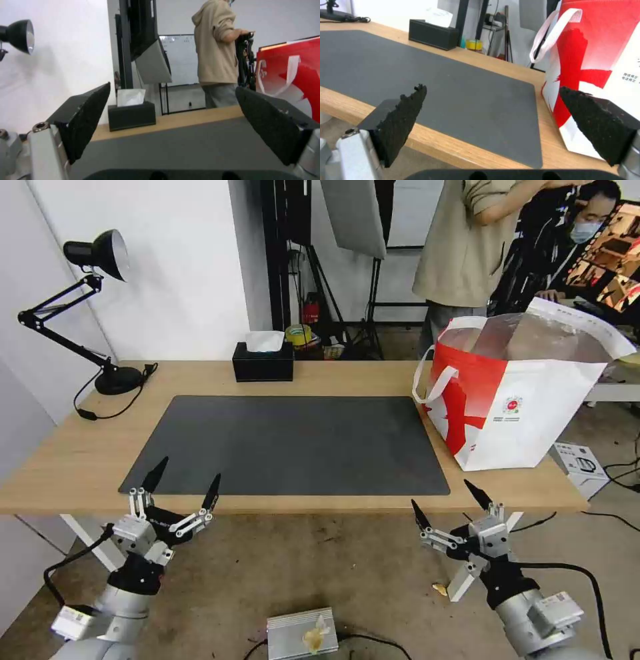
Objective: Pick up the trash from the table and place it into the takeout bag.
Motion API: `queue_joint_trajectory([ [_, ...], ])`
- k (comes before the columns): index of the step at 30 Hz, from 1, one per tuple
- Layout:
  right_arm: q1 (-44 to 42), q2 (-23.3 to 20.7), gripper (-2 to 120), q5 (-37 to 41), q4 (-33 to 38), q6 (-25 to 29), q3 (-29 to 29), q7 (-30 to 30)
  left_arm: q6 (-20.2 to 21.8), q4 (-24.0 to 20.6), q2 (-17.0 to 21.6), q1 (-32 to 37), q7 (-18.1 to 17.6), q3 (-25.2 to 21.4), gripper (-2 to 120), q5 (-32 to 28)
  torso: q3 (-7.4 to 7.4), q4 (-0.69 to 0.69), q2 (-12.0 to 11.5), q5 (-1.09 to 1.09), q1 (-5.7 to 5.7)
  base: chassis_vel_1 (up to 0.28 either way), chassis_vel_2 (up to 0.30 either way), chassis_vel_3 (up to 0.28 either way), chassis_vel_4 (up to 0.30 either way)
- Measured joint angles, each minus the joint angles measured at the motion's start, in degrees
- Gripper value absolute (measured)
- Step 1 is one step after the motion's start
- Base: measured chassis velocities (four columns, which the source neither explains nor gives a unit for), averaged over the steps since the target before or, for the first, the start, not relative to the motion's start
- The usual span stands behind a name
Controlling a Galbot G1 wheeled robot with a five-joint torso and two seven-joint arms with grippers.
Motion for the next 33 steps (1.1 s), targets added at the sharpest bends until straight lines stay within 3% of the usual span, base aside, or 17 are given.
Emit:
queue_joint_trajectory([
  [5,0.0,0.0,100,0.0,0.0,0.0,0.0,0.0,-1.4,1.9,-0.2,0.4,1.3,0.0,100,0.6,0.00,0.00,0.0,0.00,0.00,0.000,0.000,0.000,0.000],
  [14,0.0,0.0,100,0.0,0.0,0.0,0.0,0.0,-3.5,5.3,1.8,-1.5,8.4,-0.3,100,-1.7,0.00,0.00,0.0,0.00,0.01,0.000,0.000,0.000,0.000],
  [33,0.0,0.0,100,0.0,0.0,0.0,0.0,0.0,-5.5,7.8,2.0,-2.7,11.4,-0.1,100,-1.5,0.00,0.00,0.0,0.00,0.00,0.000,0.000,0.000,0.000],
])
